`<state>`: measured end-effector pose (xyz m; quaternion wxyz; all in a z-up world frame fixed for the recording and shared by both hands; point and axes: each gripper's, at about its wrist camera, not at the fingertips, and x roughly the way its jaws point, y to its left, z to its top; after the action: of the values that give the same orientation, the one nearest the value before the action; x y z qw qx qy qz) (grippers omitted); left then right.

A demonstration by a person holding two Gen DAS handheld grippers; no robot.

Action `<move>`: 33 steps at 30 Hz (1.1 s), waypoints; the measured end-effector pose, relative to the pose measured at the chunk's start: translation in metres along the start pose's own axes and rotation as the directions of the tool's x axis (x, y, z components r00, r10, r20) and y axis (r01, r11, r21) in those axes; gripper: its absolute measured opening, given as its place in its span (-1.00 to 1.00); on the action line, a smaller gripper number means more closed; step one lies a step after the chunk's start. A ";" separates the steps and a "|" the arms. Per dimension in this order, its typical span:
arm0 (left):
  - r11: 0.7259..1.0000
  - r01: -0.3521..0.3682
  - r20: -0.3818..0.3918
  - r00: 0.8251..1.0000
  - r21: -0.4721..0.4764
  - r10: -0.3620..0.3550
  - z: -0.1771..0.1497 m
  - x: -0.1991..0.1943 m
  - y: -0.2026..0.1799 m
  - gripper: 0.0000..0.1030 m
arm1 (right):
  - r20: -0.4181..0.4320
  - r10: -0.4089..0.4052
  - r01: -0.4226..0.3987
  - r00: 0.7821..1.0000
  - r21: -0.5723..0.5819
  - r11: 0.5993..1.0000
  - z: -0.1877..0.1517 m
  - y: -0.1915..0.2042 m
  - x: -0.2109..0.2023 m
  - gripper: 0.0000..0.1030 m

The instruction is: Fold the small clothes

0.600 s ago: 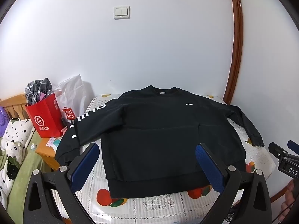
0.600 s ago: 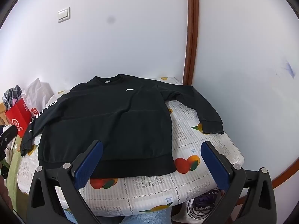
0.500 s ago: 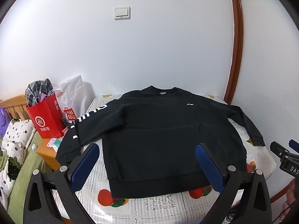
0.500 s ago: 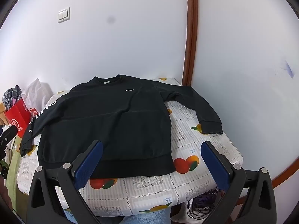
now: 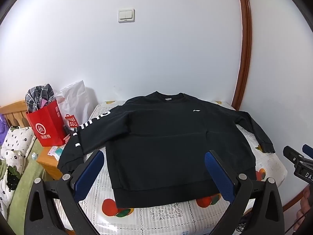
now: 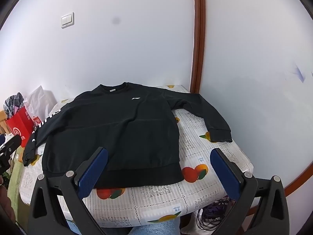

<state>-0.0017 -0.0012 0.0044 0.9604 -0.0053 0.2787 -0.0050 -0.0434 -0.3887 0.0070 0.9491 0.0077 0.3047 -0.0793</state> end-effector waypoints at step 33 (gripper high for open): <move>0.999 0.013 -0.007 1.000 -0.033 -0.013 -0.006 -0.003 0.013 1.00 | 0.024 -0.021 0.021 0.999 -0.013 1.000 0.001 0.009 -0.008 0.99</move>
<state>-0.0075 0.0119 0.0007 0.9591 -0.0228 0.2822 -0.0067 -0.0481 -0.3789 0.0119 0.9519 -0.0026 0.2938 -0.0873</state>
